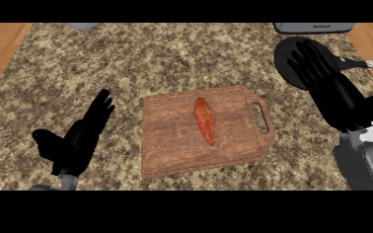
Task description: Pick the sweet potato from the cutting board and place it in the pan
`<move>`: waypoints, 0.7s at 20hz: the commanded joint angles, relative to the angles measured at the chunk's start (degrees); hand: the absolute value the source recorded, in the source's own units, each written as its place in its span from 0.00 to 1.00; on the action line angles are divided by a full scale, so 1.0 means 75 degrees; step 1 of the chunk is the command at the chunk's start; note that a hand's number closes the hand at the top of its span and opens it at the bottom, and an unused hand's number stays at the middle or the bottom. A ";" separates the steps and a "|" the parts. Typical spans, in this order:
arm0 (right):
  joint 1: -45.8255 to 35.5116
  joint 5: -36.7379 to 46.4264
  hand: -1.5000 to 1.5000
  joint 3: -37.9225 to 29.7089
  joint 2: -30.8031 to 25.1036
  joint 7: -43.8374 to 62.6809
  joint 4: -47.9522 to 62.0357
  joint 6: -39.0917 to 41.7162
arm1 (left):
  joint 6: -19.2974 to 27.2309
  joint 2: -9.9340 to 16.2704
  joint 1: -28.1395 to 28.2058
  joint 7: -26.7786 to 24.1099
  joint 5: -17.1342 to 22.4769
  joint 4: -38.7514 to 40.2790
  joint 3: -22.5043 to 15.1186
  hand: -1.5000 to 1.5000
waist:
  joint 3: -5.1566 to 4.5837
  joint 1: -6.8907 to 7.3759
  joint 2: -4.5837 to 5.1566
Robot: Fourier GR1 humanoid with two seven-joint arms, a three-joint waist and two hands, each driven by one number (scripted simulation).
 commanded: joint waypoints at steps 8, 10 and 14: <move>-0.1405 0.4141 1.00 0.2340 -0.1924 0.1404 0.2095 -0.0316 | -0.0540 0.0855 -0.1156 0.0078 -0.1061 0.0073 -0.0215 0.50 | -0.0215 0.0825 0.0166; -0.1236 0.4697 1.00 0.2484 -0.0298 0.1780 0.2616 -0.2383 | -0.0586 0.0785 -0.1283 0.0333 -0.1027 0.0193 -0.0241 0.50 | -0.0042 0.0484 0.0071; -0.0767 0.4963 0.00 0.2304 0.0888 0.0946 0.3234 -0.3605 | -0.0534 0.0567 -0.1389 0.0307 -0.1374 0.0534 -0.0198 0.50 | -0.0026 0.0284 0.0017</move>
